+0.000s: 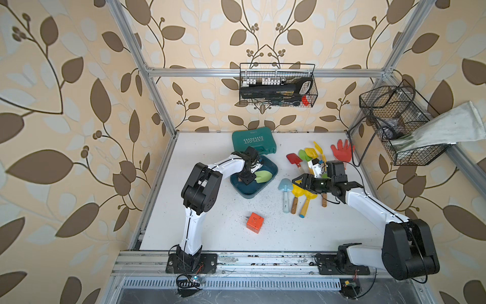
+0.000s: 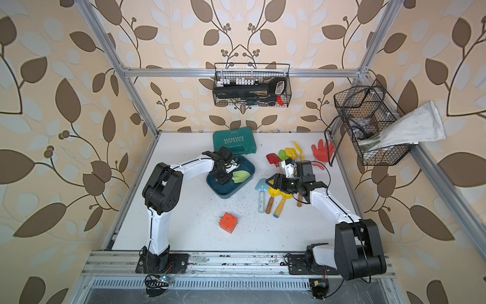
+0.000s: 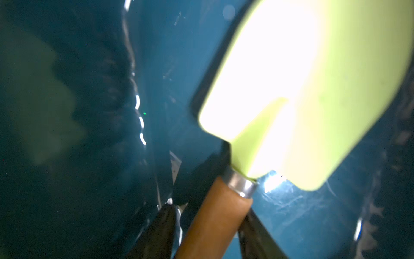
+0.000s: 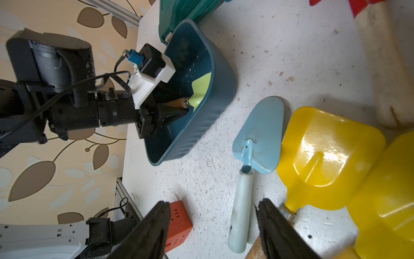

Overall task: Take the shovel out of the storage box
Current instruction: Pick up the shovel from the storage box.

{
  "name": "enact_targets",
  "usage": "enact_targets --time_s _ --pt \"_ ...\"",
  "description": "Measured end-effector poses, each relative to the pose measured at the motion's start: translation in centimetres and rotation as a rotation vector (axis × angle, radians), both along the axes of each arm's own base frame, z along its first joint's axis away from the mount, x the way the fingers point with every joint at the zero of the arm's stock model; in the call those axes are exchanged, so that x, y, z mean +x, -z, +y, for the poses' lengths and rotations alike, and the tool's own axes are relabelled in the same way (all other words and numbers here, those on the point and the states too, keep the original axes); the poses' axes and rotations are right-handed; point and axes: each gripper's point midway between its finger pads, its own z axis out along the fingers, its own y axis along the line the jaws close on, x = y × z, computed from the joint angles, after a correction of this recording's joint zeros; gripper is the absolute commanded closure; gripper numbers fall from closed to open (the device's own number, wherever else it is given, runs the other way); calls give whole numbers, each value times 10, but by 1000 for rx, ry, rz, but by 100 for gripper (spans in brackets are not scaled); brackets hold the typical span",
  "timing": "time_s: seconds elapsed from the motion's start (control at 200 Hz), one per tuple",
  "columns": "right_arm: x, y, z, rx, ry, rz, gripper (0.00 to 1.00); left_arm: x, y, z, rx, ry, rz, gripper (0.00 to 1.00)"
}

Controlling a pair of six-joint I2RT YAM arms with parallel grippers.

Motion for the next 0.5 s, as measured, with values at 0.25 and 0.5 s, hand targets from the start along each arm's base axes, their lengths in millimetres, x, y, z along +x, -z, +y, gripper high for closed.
enact_targets --time_s 0.25,0.5 --pt "-1 3 -2 1 8 7 35 -1 -1 1 2 -30 9 78" --pt "-1 4 -4 0 14 9 35 -4 -5 -3 -38 -63 19 84"
